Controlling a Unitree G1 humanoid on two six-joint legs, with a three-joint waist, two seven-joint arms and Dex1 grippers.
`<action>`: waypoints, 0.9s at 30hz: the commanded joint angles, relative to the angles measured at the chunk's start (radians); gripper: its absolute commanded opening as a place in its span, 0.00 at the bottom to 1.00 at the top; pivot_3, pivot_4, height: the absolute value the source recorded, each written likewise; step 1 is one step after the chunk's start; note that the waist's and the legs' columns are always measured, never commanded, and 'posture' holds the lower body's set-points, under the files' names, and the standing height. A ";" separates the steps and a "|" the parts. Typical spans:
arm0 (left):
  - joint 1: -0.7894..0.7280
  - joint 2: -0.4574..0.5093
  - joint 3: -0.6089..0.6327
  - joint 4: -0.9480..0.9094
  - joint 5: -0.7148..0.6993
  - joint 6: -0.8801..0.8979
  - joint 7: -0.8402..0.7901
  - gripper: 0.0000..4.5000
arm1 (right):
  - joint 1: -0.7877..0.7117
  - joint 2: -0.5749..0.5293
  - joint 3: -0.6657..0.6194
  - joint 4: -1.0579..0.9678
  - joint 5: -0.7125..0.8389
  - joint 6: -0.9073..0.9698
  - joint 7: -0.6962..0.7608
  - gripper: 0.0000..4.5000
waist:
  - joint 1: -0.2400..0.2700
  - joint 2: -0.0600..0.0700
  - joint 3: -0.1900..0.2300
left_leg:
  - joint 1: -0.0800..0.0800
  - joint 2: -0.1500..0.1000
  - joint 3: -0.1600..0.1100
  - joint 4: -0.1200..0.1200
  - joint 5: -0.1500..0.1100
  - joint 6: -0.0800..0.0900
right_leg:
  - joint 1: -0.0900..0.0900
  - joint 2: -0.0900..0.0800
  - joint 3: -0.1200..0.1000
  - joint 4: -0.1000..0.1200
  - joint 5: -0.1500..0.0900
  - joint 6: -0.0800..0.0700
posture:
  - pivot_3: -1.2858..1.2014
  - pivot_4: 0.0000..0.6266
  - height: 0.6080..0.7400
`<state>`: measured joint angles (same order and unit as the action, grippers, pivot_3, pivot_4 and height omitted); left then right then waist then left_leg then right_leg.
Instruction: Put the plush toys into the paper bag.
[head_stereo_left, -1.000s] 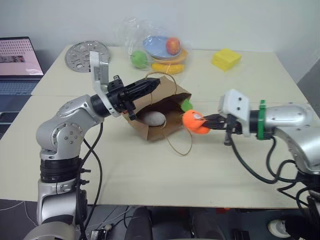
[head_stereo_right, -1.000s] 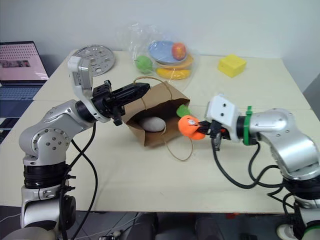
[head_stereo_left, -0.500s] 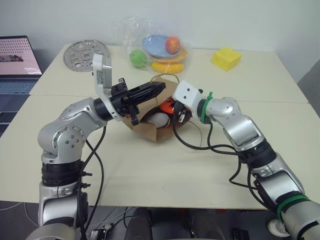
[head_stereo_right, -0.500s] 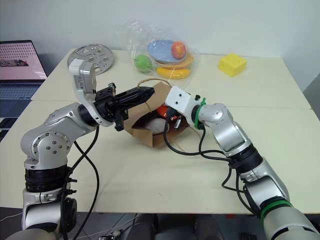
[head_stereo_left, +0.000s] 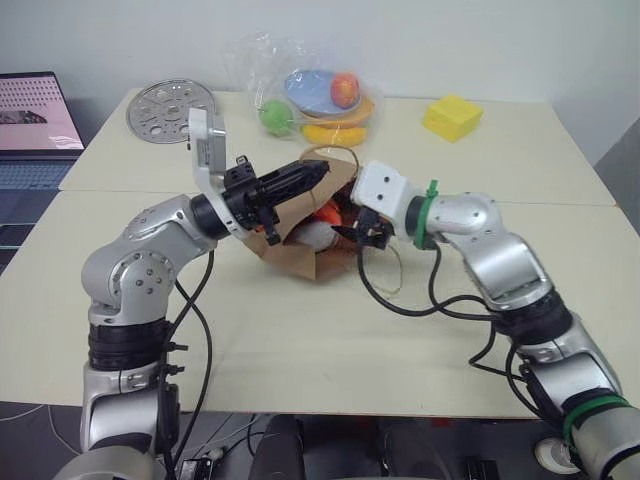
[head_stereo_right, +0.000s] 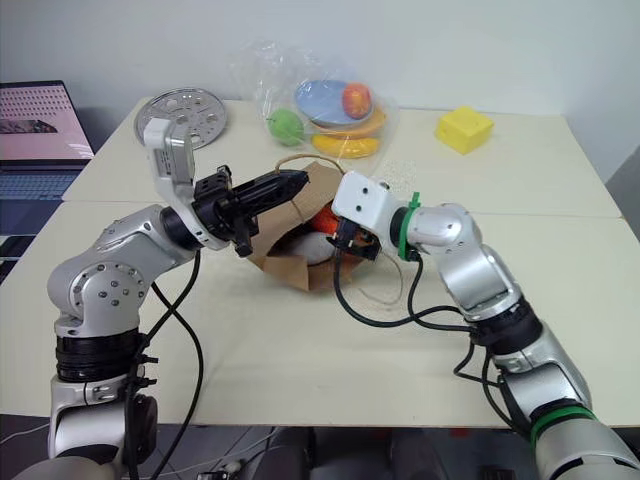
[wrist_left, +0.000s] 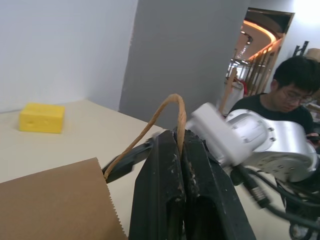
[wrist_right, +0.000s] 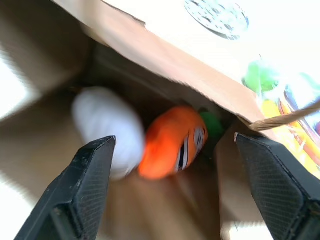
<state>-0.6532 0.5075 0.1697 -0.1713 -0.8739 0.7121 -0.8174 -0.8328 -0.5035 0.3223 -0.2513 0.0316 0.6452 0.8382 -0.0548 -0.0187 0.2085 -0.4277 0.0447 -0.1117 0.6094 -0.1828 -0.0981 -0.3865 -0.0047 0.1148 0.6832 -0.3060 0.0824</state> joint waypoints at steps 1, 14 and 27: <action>-0.031 0.000 0.007 -0.009 0.005 -0.024 -0.002 0.00 | 0.016 -0.047 -0.078 -0.117 0.100 0.058 0.075 0.90 | -0.001 0.000 0.000 | 0.000 0.000 0.000 0.000 0.000 0.000 | 0.000 0.000 0.000 0.000 0.000 0.000 | 0.52 0.24 1.00; -0.038 0.010 0.013 0.001 0.013 -0.030 -0.011 0.00 | 0.273 -0.097 -0.121 0.082 0.115 0.080 -0.034 0.90 | -0.020 0.000 0.000 | 0.002 0.000 0.003 0.001 0.000 0.001 | 0.000 0.001 0.003 0.000 0.000 0.000 | 0.52 0.24 1.00; -0.026 0.028 0.023 -0.011 0.014 -0.036 -0.001 0.00 | 0.232 0.029 -0.138 0.199 0.244 0.183 -0.001 0.24 | -0.020 0.000 0.000 | 0.001 0.000 0.001 0.000 0.000 0.000 | 0.000 0.000 0.002 0.001 0.000 0.000 | 0.52 0.24 1.00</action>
<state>-0.6695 0.5253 0.1665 -0.1522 -0.8548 0.6932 -0.8179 -0.6012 -0.4653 0.2104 -0.0370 0.2582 0.8292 0.8309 -0.0751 -0.0189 0.2084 -0.4267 0.0445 -0.1106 0.6095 -0.1825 -0.0978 -0.3860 -0.0044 0.1165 0.6840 -0.3059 0.0828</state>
